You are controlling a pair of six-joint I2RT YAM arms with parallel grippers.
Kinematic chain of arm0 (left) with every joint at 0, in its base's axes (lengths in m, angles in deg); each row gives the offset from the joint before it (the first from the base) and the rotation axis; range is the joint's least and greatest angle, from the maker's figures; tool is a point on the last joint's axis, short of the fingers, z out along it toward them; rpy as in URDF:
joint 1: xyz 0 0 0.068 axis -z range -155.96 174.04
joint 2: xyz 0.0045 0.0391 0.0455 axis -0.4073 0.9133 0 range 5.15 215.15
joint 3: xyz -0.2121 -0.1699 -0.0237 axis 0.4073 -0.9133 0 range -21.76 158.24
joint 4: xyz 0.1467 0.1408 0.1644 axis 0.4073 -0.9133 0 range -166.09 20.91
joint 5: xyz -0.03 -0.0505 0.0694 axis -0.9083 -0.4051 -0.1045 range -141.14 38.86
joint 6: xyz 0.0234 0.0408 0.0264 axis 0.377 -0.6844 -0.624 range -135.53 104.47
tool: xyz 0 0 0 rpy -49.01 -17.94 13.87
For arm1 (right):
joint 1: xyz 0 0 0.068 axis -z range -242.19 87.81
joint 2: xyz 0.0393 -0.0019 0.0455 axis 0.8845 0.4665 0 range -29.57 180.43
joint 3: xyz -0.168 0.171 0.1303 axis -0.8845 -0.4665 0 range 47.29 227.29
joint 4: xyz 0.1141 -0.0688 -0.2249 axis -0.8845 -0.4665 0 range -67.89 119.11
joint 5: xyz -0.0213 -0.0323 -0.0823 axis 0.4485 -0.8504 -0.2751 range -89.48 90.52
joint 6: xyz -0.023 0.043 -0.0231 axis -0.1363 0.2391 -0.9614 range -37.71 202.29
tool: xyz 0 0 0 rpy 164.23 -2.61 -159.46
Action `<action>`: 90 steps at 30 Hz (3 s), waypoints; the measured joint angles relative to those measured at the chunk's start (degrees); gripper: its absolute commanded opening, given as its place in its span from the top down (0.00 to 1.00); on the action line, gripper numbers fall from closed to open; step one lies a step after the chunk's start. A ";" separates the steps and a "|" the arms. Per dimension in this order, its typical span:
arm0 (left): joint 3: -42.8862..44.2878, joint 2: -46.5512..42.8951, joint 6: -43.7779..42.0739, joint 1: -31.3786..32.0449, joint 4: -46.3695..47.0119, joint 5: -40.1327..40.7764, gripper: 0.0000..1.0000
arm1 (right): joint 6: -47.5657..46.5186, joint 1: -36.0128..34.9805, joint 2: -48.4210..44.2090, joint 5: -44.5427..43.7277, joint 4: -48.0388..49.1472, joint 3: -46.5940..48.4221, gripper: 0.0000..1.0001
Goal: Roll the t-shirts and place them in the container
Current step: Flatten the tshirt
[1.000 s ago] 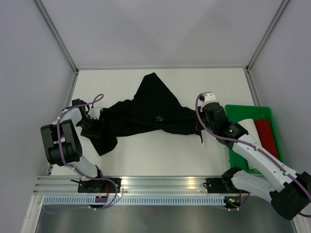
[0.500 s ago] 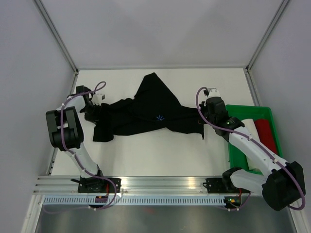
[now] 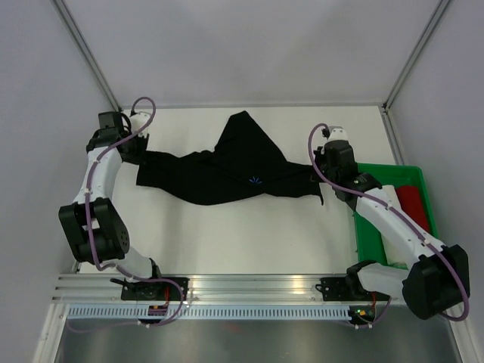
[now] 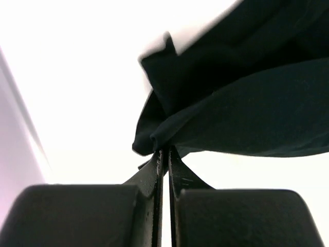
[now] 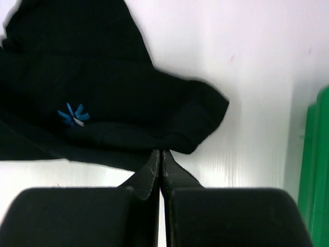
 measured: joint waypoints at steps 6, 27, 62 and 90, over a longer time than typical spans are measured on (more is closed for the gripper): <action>9.46 -1.46 -0.02 1.05 0.66 -0.48 0.98 | -0.13 2.75 12.02 2.49 1.60 18.25 1.00; 45.59 8.46 5.05 9.75 8.22 9.14 0.98 | 7.06 19.06 40.54 16.57 -0.17 85.05 1.00; 43.98 16.87 12.37 9.77 8.31 8.15 0.98 | 16.63 23.15 48.59 25.81 4.28 85.92 1.00; -8.00 1.79 -4.22 9.68 21.07 -7.02 0.94 | 16.79 21.38 11.30 24.04 19.06 5.38 1.00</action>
